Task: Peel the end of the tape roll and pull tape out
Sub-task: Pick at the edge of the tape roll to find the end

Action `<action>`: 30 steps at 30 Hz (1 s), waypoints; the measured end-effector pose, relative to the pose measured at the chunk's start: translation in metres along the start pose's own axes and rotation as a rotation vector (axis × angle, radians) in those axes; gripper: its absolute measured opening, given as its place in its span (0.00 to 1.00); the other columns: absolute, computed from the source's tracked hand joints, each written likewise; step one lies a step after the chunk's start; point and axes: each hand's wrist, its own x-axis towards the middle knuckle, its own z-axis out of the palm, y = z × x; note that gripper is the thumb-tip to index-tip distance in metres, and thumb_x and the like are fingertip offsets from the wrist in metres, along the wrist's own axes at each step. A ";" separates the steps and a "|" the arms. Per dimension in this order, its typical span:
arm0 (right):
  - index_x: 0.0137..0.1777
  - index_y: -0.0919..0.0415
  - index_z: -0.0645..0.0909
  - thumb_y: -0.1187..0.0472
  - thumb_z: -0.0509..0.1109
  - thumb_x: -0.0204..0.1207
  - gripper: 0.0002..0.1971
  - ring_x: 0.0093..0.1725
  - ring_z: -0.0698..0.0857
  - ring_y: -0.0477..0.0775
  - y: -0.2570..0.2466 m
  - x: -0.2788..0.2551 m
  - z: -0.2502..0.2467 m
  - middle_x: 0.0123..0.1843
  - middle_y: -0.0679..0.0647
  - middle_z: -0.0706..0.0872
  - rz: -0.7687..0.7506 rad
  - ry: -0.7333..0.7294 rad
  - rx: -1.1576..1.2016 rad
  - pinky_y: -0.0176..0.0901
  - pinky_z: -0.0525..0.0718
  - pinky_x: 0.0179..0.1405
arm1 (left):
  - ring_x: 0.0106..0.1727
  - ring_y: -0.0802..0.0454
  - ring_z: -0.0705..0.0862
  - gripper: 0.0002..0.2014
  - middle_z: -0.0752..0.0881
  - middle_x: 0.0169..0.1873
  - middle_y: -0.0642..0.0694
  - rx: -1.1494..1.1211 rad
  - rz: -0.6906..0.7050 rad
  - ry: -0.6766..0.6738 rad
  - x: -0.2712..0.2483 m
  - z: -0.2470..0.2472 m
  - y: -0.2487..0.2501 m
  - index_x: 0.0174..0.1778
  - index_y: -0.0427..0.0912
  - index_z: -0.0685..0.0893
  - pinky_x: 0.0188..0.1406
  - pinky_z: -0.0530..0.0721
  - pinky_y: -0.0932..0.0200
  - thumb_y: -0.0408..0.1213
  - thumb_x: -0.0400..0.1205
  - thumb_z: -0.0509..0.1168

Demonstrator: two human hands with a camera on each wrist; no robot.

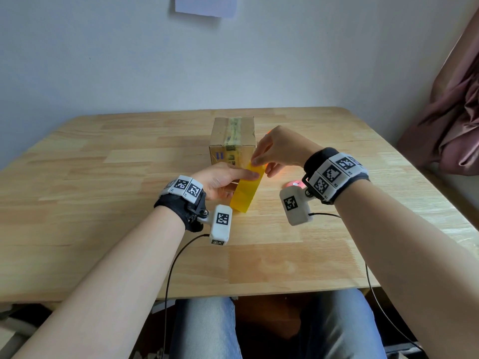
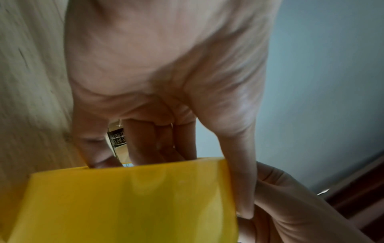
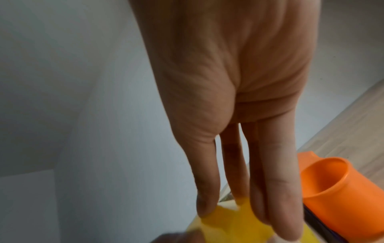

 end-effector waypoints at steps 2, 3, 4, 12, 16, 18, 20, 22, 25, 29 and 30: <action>0.49 0.59 0.95 0.61 0.84 0.75 0.05 0.35 0.96 0.57 -0.001 -0.001 -0.005 0.38 0.60 0.96 0.001 0.001 -0.034 0.53 0.96 0.46 | 0.53 0.43 0.89 0.15 0.94 0.46 0.42 0.024 0.007 0.002 0.000 0.002 0.000 0.51 0.41 0.92 0.68 0.82 0.41 0.42 0.71 0.81; 0.50 0.60 0.95 0.62 0.83 0.75 0.06 0.34 0.96 0.56 -0.002 -0.002 -0.006 0.38 0.60 0.96 -0.003 0.001 -0.057 0.52 0.96 0.45 | 0.53 0.43 0.89 0.14 0.94 0.46 0.42 0.036 0.010 0.005 -0.001 0.003 0.000 0.50 0.42 0.92 0.70 0.81 0.41 0.41 0.72 0.81; 0.50 0.60 0.95 0.62 0.83 0.75 0.06 0.33 0.95 0.55 -0.004 -0.003 -0.008 0.37 0.60 0.95 -0.007 -0.002 -0.086 0.51 0.96 0.44 | 0.54 0.42 0.90 0.13 0.94 0.47 0.42 0.048 0.012 0.005 -0.001 0.003 0.000 0.50 0.42 0.92 0.71 0.81 0.40 0.41 0.72 0.81; 0.49 0.57 0.94 0.61 0.79 0.77 0.04 0.30 0.95 0.55 -0.014 -0.003 -0.012 0.34 0.58 0.94 -0.034 -0.036 -0.320 0.49 0.96 0.38 | 0.57 0.43 0.89 0.23 0.93 0.55 0.39 0.109 0.032 0.004 -0.001 0.009 0.005 0.56 0.40 0.92 0.68 0.83 0.42 0.44 0.67 0.83; 0.48 0.54 0.94 0.61 0.78 0.78 0.04 0.26 0.92 0.48 -0.016 -0.004 -0.012 0.33 0.55 0.93 -0.079 -0.038 -0.420 0.40 0.91 0.29 | 0.55 0.45 0.88 0.31 0.91 0.59 0.37 0.139 0.047 -0.011 0.000 0.011 0.006 0.55 0.40 0.92 0.67 0.83 0.44 0.49 0.57 0.85; 0.47 0.54 0.94 0.61 0.79 0.76 0.03 0.27 0.93 0.49 -0.014 -0.004 -0.010 0.33 0.55 0.93 -0.096 -0.033 -0.430 0.38 0.87 0.26 | 0.55 0.45 0.88 0.33 0.91 0.59 0.37 0.144 0.053 -0.006 0.002 0.012 0.006 0.56 0.39 0.92 0.66 0.83 0.44 0.50 0.56 0.85; 0.45 0.53 0.93 0.60 0.79 0.75 0.02 0.29 0.93 0.50 -0.012 -0.004 -0.007 0.35 0.56 0.93 -0.105 -0.039 -0.423 0.38 0.86 0.26 | 0.59 0.42 0.89 0.36 0.91 0.59 0.37 0.152 0.057 0.001 0.004 0.011 0.004 0.56 0.40 0.92 0.67 0.83 0.44 0.52 0.52 0.85; 0.42 0.50 0.91 0.59 0.80 0.74 0.02 0.30 0.94 0.50 -0.008 -0.004 -0.005 0.39 0.56 0.95 -0.119 -0.046 -0.402 0.38 0.86 0.26 | 0.65 0.39 0.87 0.35 0.92 0.58 0.38 0.146 0.059 -0.003 0.004 0.009 0.002 0.55 0.40 0.93 0.67 0.83 0.44 0.51 0.53 0.85; 0.40 0.50 0.91 0.58 0.80 0.73 0.02 0.30 0.94 0.47 -0.001 -0.005 -0.006 0.42 0.54 0.95 -0.130 -0.038 -0.346 0.38 0.85 0.26 | 0.64 0.40 0.88 0.36 0.92 0.58 0.38 0.153 0.057 -0.022 0.003 0.008 0.000 0.56 0.40 0.93 0.69 0.82 0.44 0.51 0.53 0.85; 0.43 0.51 0.91 0.58 0.79 0.75 0.01 0.33 0.95 0.48 0.006 -0.009 -0.009 0.42 0.51 0.93 -0.126 -0.038 -0.245 0.43 0.92 0.37 | 0.60 0.43 0.88 0.26 0.92 0.57 0.37 0.133 0.058 -0.010 0.001 0.010 0.002 0.53 0.41 0.93 0.67 0.82 0.46 0.48 0.61 0.85; 0.43 0.52 0.91 0.60 0.78 0.75 0.02 0.34 0.95 0.50 0.007 -0.009 -0.009 0.43 0.52 0.93 -0.122 -0.025 -0.190 0.44 0.93 0.37 | 0.61 0.41 0.88 0.24 0.91 0.58 0.37 0.126 0.052 -0.005 0.001 0.010 0.003 0.52 0.41 0.93 0.68 0.82 0.46 0.47 0.63 0.85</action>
